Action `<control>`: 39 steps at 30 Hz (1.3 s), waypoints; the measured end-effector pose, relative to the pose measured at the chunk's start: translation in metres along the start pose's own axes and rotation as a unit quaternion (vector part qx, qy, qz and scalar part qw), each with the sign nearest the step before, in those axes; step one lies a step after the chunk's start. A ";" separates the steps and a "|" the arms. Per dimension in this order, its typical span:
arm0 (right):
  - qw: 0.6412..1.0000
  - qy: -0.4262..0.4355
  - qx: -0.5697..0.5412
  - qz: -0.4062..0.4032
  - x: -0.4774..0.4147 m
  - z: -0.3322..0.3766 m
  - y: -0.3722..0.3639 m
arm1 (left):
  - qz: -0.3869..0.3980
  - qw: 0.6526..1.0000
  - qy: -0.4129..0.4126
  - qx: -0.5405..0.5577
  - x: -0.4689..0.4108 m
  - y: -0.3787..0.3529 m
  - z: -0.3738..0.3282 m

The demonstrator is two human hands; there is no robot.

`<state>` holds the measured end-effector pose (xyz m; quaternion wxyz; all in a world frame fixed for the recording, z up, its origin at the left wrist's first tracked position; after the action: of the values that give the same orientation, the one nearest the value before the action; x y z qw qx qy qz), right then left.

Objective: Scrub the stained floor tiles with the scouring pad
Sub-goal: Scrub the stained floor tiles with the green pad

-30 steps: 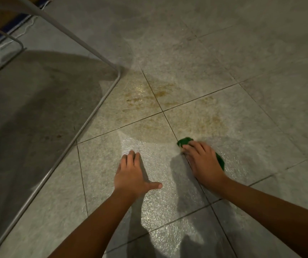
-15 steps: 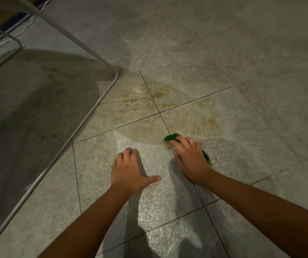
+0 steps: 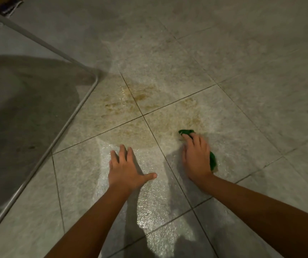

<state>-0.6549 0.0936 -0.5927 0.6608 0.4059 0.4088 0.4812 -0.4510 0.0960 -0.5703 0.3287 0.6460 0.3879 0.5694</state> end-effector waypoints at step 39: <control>0.998 -0.044 -0.033 -0.017 -0.045 -0.040 0.007 | -0.055 0.998 0.005 -0.009 -0.014 0.011 0.010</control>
<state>-0.7031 0.0571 -0.5931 0.6991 0.3974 0.3703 0.4650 -0.4402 0.0782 -0.5690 0.3632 0.6176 0.4195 0.5573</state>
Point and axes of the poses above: each hand's wrist, its own x-axis away from the middle knuckle, its own y-axis out of the back of the hand, z = x × y, the point moved 4 cm from there along -x, towards the middle knuckle, and after that the axes turned 1 degree about -y, right-handed, at the moved point
